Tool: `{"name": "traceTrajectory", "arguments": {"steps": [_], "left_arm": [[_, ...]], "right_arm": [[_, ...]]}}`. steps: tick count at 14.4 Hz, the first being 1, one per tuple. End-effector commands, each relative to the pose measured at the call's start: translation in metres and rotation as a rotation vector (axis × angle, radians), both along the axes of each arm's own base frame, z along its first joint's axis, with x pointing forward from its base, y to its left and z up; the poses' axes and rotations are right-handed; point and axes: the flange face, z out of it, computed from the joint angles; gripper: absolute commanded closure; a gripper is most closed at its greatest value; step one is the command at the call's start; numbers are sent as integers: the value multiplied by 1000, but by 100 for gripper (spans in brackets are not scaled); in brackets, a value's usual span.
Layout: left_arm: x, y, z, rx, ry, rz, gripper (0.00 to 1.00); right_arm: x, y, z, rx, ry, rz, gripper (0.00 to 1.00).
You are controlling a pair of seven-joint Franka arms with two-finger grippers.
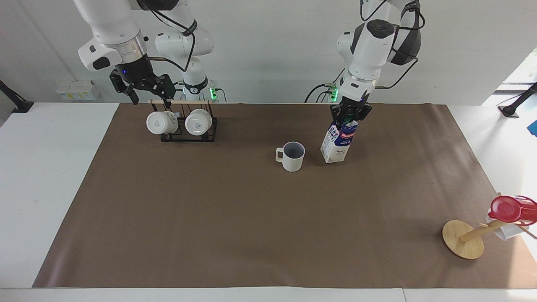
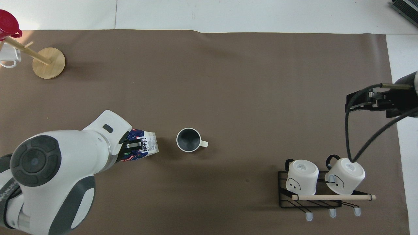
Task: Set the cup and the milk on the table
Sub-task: 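Carry the milk carton with the left gripper beside the white mug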
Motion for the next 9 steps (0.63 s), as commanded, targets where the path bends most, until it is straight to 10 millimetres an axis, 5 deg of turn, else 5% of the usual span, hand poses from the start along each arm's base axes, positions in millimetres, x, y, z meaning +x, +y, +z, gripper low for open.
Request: {"name": "traceTrajectory", "arguments": {"steps": [1,9], "left_arm": [[5,-17,-7,-15,-3,17,64],[5,-33,-19,7,-13,46,66]], "right_arm": [[2,-10,0,8,16,23,0],[-1,-20,-3,23,26,79,0]]}}
